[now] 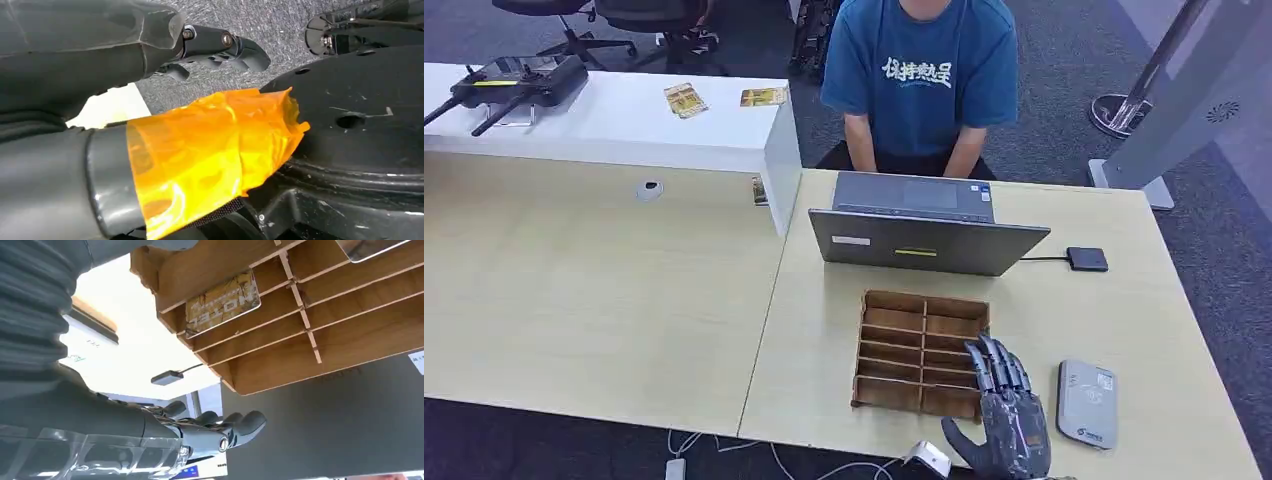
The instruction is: Pass the card to the sensor for recognition and then transmit it.
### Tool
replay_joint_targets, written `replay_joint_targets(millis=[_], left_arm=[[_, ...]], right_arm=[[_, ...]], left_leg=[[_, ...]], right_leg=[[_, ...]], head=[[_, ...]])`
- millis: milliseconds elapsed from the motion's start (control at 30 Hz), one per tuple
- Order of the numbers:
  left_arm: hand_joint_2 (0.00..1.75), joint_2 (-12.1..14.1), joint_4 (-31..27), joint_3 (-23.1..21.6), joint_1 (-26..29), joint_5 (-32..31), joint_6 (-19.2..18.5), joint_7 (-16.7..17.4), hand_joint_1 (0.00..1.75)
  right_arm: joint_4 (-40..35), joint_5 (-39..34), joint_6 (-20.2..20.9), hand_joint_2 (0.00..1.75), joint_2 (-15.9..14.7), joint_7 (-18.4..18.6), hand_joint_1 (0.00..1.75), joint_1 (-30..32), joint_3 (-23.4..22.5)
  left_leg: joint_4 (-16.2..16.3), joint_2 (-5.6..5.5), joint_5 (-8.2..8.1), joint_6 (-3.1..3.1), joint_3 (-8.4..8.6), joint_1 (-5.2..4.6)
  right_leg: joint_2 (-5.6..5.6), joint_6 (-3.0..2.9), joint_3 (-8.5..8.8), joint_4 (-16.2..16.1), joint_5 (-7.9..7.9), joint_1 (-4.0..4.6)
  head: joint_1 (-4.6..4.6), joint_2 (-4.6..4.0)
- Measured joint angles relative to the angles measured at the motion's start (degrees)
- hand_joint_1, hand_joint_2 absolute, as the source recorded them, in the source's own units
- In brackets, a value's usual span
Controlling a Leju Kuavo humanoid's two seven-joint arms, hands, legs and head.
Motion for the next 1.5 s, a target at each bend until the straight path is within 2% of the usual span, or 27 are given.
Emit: replay_joint_targets(millis=[300,733,1500], left_arm=[[0.0,0.0,0.0,-0.2,0.0,0.1,-0.1,0.0,0.0],[0.0,0.4,0.0,-1.5,-0.1,0.5,-0.3,0.1,0.0],[0.0,0.3,0.0,-1.6,-0.1,1.6,-0.2,0.1,0.0]], right_arm=[[0.6,1.0,1.4,1.75,0.2,0.6,0.0,-0.2,0.0],[4.3,11.0,2.3,1.75,0.5,6.0,0.0,-2.1,0.1],[4.0,8.9,2.7,1.75,0.5,5.2,0.0,-2.0,0.2]], left_leg=[[0.0,0.0,0.0,0.0,-0.01,0.0],[0.0,0.0,0.0,0.0,0.0,0.0],[0.0,0.0,0.0,0.0,0.0,0.0]], right_leg=[[0.0,0.0,0.0,0.0,0.0,0.0],[0.0,0.0,0.0,0.0,0.0,0.0],[0.0,0.0,0.0,0.0,0.0,0.0]], head=[[0.0,0.0],[0.0,0.0],[0.0,0.0]])
